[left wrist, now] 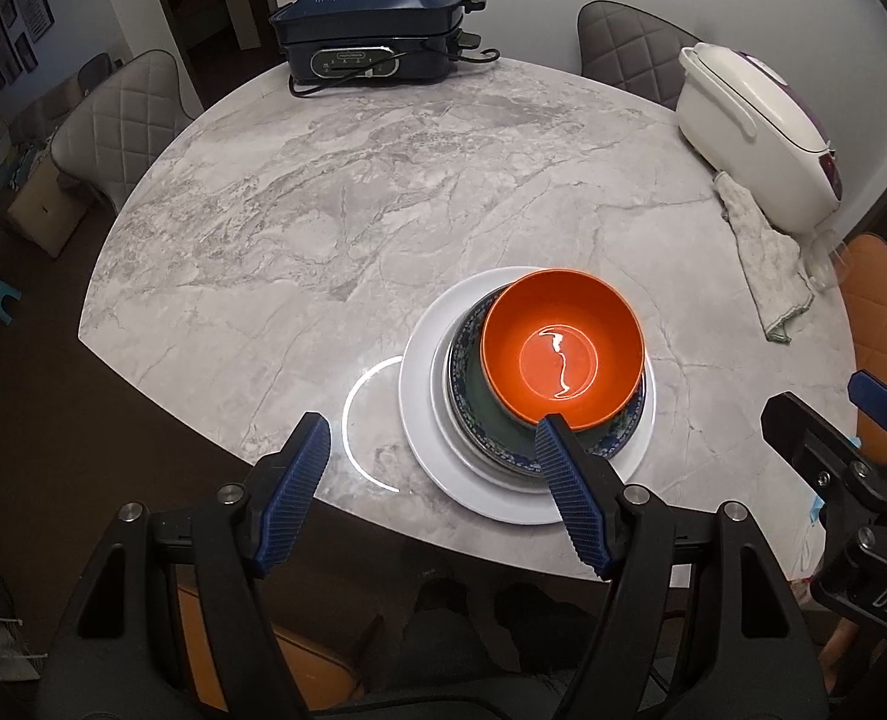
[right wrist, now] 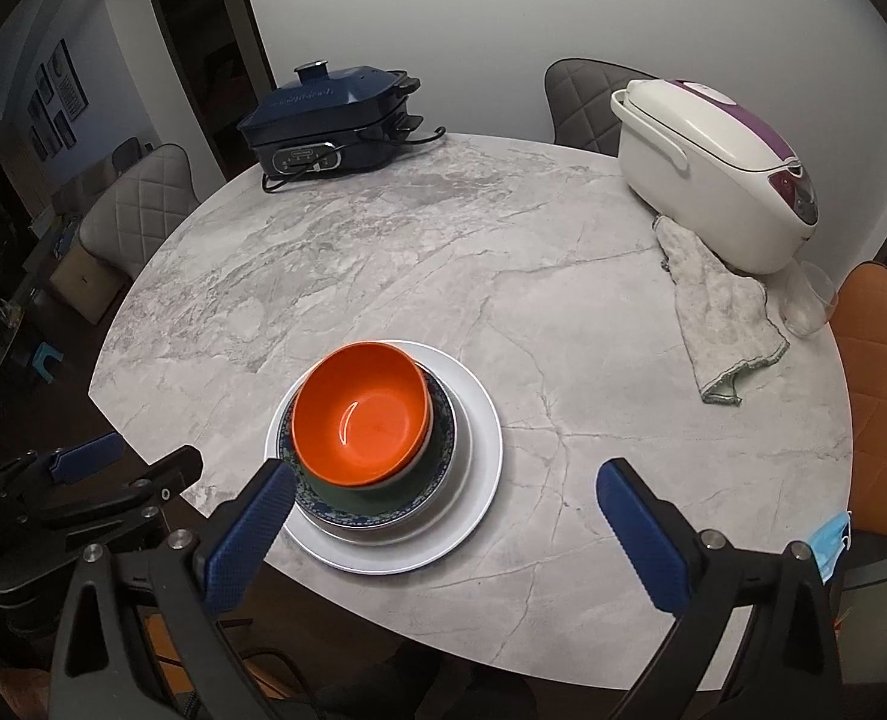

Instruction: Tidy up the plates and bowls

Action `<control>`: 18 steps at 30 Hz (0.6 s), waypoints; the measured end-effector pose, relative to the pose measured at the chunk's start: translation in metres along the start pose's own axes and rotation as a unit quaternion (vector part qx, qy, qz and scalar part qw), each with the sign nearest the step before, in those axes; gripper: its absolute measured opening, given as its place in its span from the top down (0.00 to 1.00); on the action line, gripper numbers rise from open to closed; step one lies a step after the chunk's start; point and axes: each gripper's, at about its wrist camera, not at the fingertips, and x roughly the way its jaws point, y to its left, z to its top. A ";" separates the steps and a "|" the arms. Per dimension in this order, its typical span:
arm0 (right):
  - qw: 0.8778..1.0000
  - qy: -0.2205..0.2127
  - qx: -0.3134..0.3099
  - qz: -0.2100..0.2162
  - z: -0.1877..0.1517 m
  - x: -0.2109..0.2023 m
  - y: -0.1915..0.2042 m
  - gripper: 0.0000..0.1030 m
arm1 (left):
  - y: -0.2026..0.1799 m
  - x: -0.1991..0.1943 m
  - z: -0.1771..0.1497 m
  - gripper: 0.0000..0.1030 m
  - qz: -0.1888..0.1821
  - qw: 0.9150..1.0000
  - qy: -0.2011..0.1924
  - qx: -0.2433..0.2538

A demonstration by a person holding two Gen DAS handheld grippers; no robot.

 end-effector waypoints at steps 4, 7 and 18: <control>1.000 0.003 0.002 0.001 0.004 0.001 -0.011 0.00 | -0.008 -0.002 0.003 0.32 0.006 1.000 -0.005 -0.015; 1.000 0.000 0.003 0.003 0.004 0.001 -0.012 0.00 | -0.011 -0.001 0.005 0.32 0.014 1.000 -0.007 -0.020; 1.000 0.012 -0.003 0.003 0.008 0.008 -0.011 0.00 | -0.005 -0.007 0.003 0.32 0.028 0.999 -0.020 -0.030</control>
